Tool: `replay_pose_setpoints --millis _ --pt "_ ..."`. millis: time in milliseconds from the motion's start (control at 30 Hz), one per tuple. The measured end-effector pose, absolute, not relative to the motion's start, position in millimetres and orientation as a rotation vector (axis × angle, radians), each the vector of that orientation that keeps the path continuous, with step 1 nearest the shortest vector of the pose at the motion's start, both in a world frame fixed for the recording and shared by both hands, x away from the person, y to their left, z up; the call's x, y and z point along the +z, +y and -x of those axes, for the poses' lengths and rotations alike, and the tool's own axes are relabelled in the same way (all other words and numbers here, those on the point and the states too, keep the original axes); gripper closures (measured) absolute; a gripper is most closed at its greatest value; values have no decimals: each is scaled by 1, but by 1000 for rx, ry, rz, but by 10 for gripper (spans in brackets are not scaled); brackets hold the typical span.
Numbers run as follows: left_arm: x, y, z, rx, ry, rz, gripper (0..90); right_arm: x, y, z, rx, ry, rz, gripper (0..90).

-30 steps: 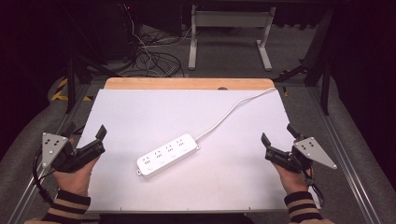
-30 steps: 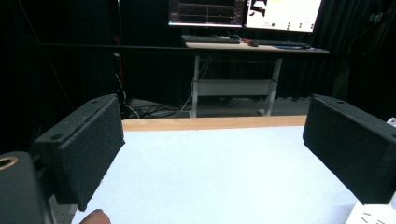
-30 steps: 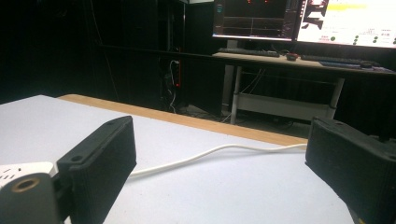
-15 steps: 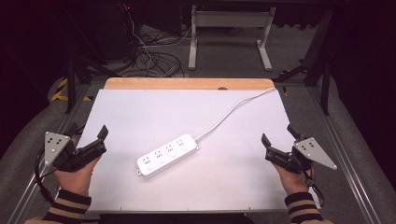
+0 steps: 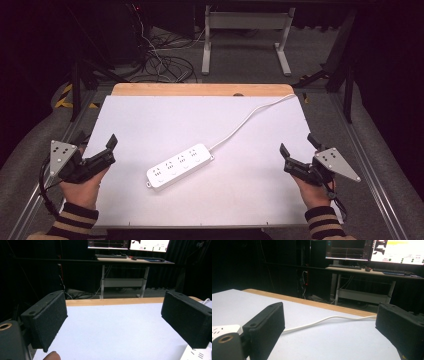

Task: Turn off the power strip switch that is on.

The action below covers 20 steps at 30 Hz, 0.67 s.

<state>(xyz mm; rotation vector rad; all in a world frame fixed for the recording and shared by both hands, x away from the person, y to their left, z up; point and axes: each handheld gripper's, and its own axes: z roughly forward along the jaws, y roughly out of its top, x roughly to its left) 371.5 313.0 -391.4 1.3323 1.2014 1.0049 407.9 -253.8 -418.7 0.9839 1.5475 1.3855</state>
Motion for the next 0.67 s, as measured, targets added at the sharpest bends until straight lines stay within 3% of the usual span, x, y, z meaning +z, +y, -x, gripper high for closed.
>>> replay_pose_setpoints --millis 667 --pt "-393 312 -374 991 1217 -1347 77 -420 -253 -409 1383 1558 -983 89"
